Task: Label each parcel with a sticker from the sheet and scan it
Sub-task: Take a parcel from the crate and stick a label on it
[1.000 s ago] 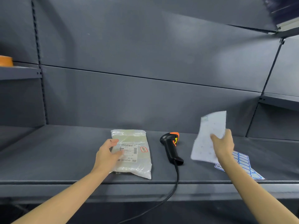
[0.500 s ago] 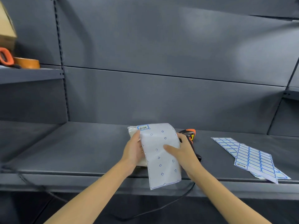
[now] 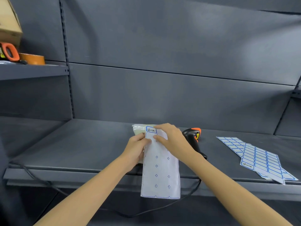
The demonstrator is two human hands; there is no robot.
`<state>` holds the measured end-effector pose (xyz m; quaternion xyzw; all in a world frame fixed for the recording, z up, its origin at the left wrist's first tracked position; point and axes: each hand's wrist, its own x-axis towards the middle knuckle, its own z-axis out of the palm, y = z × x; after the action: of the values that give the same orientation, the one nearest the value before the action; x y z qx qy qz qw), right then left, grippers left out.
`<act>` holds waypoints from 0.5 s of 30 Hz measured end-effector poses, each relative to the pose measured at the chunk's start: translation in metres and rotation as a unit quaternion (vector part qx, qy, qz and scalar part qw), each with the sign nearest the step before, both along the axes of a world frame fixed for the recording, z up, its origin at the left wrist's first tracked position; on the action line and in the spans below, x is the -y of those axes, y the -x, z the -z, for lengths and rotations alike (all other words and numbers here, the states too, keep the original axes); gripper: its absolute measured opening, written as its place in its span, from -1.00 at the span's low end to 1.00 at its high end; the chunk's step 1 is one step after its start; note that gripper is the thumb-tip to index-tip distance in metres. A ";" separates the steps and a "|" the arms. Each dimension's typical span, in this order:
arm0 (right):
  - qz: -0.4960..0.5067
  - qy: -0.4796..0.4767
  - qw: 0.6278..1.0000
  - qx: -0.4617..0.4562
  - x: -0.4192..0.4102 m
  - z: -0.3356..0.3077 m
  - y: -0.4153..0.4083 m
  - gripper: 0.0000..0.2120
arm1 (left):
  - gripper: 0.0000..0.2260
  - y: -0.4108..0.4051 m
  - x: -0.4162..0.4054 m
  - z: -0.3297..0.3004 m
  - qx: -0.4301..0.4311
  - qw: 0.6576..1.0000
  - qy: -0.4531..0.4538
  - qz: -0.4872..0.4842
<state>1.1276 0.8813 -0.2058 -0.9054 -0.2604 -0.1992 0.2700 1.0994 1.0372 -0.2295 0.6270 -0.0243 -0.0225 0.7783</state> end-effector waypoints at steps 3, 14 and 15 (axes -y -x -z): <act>-0.008 0.018 1.000 0.006 -0.006 -0.002 -0.004 -0.72 | -0.73 0.001 -0.002 -0.002 0.004 1.000 -0.014 0.014; 0.014 -0.234 0.959 -0.161 -0.008 -0.006 -0.007 -0.90 | -0.80 0.002 -0.007 0.006 0.018 0.999 -0.036 0.014; 0.004 -0.289 0.937 -0.197 -0.007 -0.005 -0.007 -0.90 | -0.81 0.002 -0.008 0.006 0.018 0.999 -0.031 0.010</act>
<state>1.1349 0.8883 -0.2011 -0.8107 -0.1294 -0.0841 0.5647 1.0969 1.0448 -0.2357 0.6508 -0.0438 -0.0194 0.7577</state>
